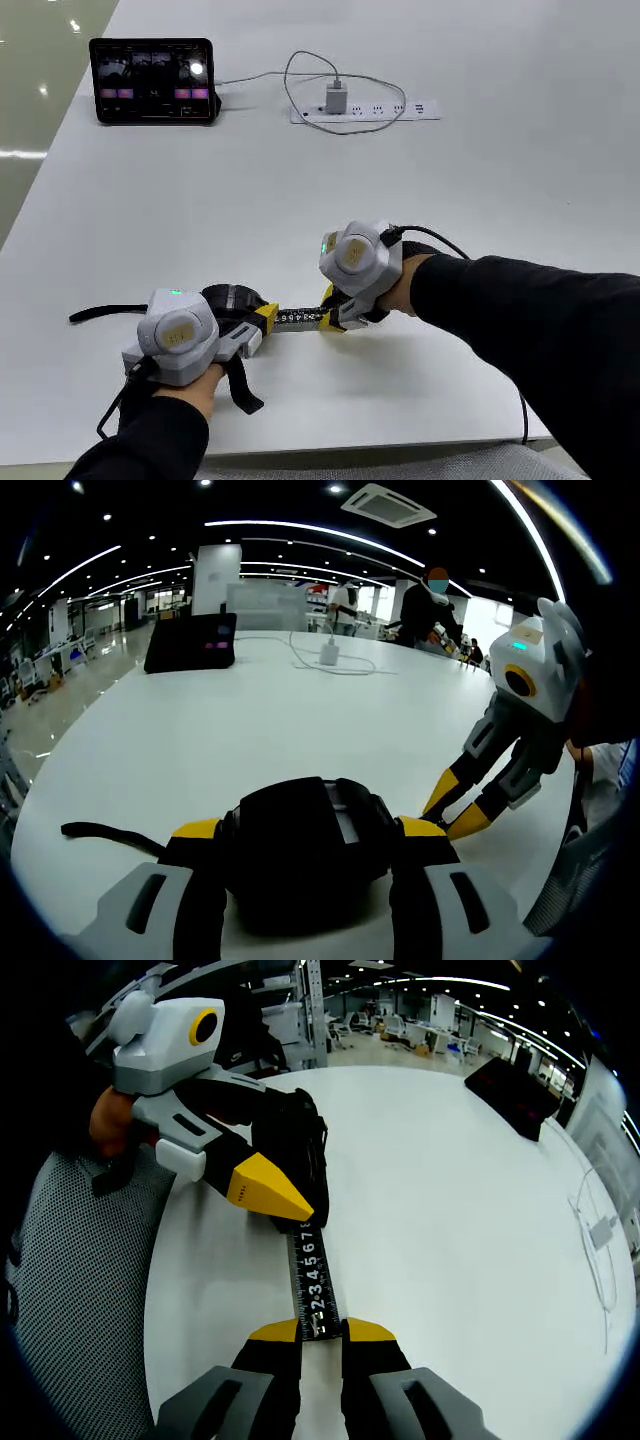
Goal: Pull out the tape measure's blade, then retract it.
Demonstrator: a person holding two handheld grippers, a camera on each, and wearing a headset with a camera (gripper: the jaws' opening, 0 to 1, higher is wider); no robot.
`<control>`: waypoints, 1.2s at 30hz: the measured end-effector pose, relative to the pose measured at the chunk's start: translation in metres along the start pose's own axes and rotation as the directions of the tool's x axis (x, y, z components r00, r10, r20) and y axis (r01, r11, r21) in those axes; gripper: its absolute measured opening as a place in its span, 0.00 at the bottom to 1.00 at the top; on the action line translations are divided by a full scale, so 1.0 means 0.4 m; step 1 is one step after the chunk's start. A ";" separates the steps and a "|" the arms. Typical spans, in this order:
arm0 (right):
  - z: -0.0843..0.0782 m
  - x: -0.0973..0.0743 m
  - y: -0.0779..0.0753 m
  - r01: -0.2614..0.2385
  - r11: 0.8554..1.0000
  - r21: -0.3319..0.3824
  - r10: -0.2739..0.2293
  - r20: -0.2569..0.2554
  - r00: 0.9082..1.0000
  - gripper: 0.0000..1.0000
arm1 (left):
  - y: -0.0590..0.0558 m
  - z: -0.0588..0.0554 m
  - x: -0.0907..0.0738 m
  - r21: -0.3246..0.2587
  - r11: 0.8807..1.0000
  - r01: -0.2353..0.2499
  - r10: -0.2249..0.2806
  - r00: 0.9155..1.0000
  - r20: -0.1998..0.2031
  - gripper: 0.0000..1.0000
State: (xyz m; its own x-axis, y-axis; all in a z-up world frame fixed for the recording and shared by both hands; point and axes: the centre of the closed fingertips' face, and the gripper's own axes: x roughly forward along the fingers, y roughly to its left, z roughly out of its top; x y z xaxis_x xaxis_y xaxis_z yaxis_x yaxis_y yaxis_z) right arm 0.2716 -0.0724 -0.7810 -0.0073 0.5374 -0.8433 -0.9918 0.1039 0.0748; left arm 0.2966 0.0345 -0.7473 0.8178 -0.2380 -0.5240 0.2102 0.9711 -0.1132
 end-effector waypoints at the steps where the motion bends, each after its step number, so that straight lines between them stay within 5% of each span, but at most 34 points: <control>1: 0.001 0.001 0.001 -0.001 1.000 -0.001 0.001 0.001 1.000 0.11 | 0.000 0.000 0.000 0.000 1.000 0.000 0.000 1.000 0.000 0.62; 36: 0.049 0.034 0.010 0.000 1.000 0.000 0.000 0.039 0.999 0.11 | -0.001 -0.001 0.002 -0.001 1.000 0.006 -0.006 1.000 0.005 0.62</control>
State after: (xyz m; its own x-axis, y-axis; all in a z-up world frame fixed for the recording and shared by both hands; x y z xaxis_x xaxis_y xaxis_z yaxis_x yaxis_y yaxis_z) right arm 0.2700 -0.0482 -0.7817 -0.0023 0.5694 -0.8221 -0.9917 0.1042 0.0749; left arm 0.2970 0.0339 -0.7481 0.8191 -0.2437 -0.5193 0.2142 0.9697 -0.1172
